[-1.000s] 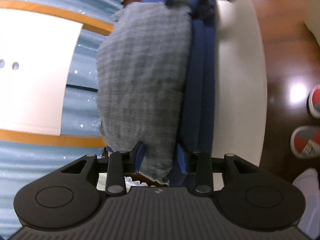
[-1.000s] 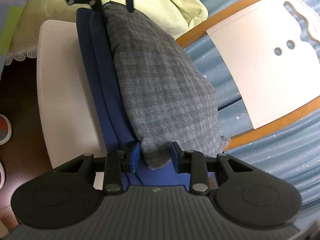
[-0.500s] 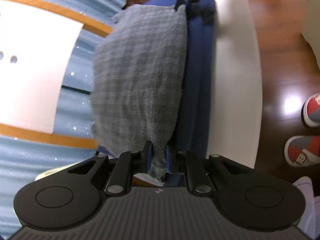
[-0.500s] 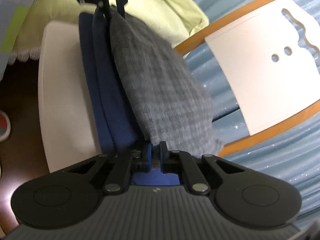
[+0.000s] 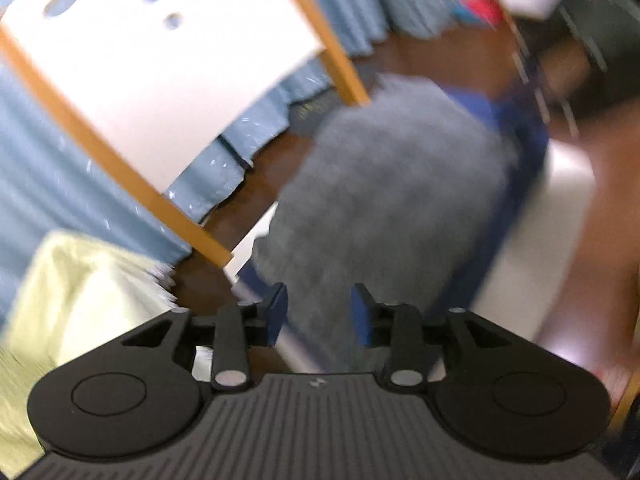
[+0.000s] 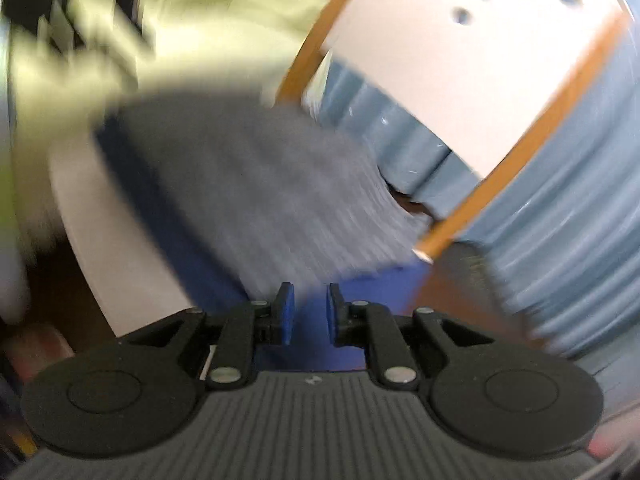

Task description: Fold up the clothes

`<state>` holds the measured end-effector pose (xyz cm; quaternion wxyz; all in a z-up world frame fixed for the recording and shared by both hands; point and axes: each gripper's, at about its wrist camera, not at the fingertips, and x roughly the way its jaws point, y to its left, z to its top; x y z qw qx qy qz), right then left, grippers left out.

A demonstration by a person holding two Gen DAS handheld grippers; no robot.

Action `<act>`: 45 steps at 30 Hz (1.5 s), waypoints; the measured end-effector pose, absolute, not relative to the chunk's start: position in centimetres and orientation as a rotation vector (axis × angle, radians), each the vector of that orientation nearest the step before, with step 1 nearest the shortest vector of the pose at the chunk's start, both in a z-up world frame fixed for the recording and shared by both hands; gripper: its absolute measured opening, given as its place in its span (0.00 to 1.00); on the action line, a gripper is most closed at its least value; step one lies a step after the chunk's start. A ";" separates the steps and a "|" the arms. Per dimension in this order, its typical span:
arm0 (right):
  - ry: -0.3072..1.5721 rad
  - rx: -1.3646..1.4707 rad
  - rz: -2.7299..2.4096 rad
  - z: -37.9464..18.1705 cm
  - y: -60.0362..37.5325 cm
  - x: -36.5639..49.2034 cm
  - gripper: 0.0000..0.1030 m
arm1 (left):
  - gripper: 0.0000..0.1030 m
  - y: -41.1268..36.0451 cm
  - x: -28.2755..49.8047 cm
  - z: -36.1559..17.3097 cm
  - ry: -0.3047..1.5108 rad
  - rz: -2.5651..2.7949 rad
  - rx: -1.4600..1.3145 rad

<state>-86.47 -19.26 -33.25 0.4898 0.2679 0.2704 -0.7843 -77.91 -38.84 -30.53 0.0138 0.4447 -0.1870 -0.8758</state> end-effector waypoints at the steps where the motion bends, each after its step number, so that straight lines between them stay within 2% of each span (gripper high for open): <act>1: 0.563 0.713 -1.906 -34.0 -19.5 -87.2 0.14 | 0.42 -39.4 -78.4 -31.2 -0.473 -2.719 1.410; 2: 0.490 0.777 -1.910 -35.0 -19.8 -87.9 0.14 | 0.43 -40.1 -78.6 -32.1 -0.380 -2.683 1.450; 4: 0.501 0.910 -1.949 -36.9 -19.6 -89.0 0.16 | 0.45 -41.0 -78.1 -33.1 -0.298 -2.597 1.491; 5: 0.494 0.932 -1.983 -37.1 -18.8 -89.3 0.21 | 0.47 -41.0 -77.2 -32.7 -0.247 -2.547 1.486; 6: 0.509 0.953 -2.031 -37.0 -17.8 -89.3 0.34 | 0.54 -41.1 -76.2 -32.4 -0.197 -2.496 1.480; 9: 0.534 1.028 -2.170 -36.1 -14.7 -89.1 0.36 | 0.62 -40.6 -73.3 -31.0 -0.074 -2.355 1.472; 11: 0.418 1.089 -2.227 -35.0 -12.6 -88.5 0.41 | 0.72 -39.2 -71.3 -29.4 0.095 -2.281 1.457; 12: 0.337 1.121 -2.249 -34.2 -11.8 -88.0 0.51 | 0.77 -38.5 -70.7 -28.5 0.190 -2.259 1.440; 13: 0.255 1.152 -2.269 -33.4 -11.1 -87.4 0.59 | 0.77 -37.8 -70.4 -27.7 0.271 -2.244 1.424; 15: 0.142 1.179 -2.271 -32.2 -10.5 -86.0 0.66 | 0.78 -36.1 -69.6 -26.0 0.396 -2.212 1.386; 16: 0.090 1.189 -2.268 -31.6 -10.4 -85.3 0.76 | 0.78 -35.1 -69.4 -25.3 0.422 -2.196 1.366; 19: -0.087 1.153 -2.249 -28.5 -10.6 -82.2 0.86 | 0.78 -32.9 -68.7 -23.7 0.413 -2.190 1.307; 21: -0.080 1.093 -2.270 -26.4 -10.8 -79.8 0.97 | 0.78 -31.4 -67.7 -22.4 0.360 -2.203 1.265; 27: -0.008 0.897 -2.343 -20.0 -11.3 -72.6 0.99 | 0.79 -27.7 -60.1 -16.8 0.251 -2.193 1.150; 38: -0.048 0.831 -2.358 -9.6 -7.6 -63.2 0.99 | 0.79 -23.9 -49.9 -3.6 0.335 -2.195 1.111; 45: -0.044 0.823 -2.335 -4.1 -5.3 -59.2 0.99 | 0.79 -22.1 -47.7 0.4 0.391 -2.249 1.065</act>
